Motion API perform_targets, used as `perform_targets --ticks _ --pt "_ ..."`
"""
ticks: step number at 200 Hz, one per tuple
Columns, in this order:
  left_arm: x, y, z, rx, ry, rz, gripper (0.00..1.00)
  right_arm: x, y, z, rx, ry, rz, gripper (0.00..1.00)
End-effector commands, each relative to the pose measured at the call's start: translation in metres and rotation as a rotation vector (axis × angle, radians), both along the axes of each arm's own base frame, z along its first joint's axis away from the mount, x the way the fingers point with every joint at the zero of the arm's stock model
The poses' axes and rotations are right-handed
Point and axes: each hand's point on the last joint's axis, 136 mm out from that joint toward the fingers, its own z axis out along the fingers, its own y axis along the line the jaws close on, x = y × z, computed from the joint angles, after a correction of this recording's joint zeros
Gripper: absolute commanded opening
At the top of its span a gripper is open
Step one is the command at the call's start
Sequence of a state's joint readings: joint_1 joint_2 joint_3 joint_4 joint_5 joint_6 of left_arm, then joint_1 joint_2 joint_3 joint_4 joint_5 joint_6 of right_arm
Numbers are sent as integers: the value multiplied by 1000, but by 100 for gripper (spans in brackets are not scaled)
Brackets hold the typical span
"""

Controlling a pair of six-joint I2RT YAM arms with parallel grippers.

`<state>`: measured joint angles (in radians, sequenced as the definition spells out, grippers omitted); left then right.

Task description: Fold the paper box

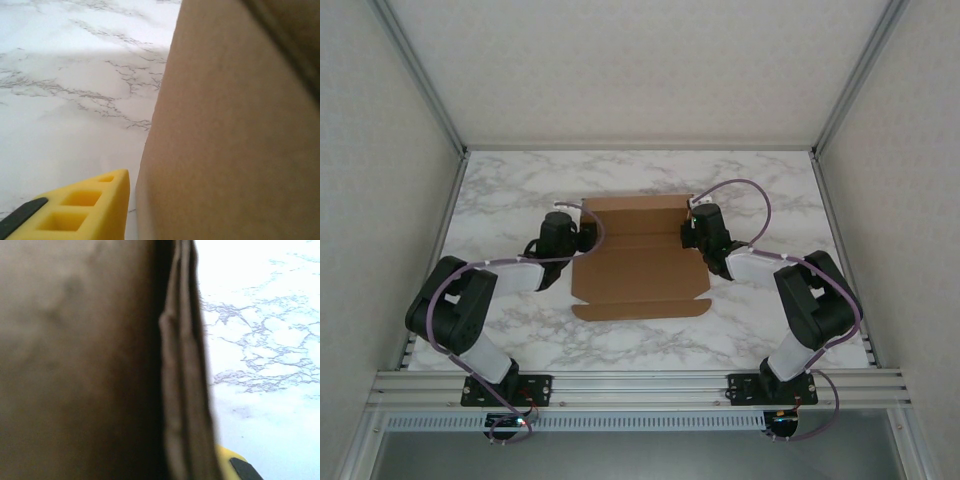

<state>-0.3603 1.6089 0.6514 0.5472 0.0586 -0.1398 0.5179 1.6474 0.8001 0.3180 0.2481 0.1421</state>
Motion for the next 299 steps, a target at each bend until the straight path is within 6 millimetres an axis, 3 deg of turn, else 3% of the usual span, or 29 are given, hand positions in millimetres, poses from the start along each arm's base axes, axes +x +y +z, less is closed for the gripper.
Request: perform_targets --ticks 1,24,74,105,191,229,257,299 --pt "3 15 5 -14 -27 88 37 -18 -2 -30 -25 104 18 0" --pt "2 16 -1 -4 -23 113 36 -19 -1 -29 -17 103 20 0" --pt "7 25 1 64 -41 220 10 -21 1 -24 -8 93 4 0" --pt "9 31 1 111 -47 307 0 -22 5 -19 -12 82 4 0" --pt "14 45 -8 130 -31 581 0 -22 11 -10 -10 53 4 0" --pt "17 37 -9 149 -36 587 0 -21 11 -8 -20 41 3 0" --pt "12 37 -7 138 -50 539 0 -20 0 -11 -65 33 -41 0" --pt "9 35 -13 82 -28 416 19 -18 -8 -10 -85 26 -69 0"
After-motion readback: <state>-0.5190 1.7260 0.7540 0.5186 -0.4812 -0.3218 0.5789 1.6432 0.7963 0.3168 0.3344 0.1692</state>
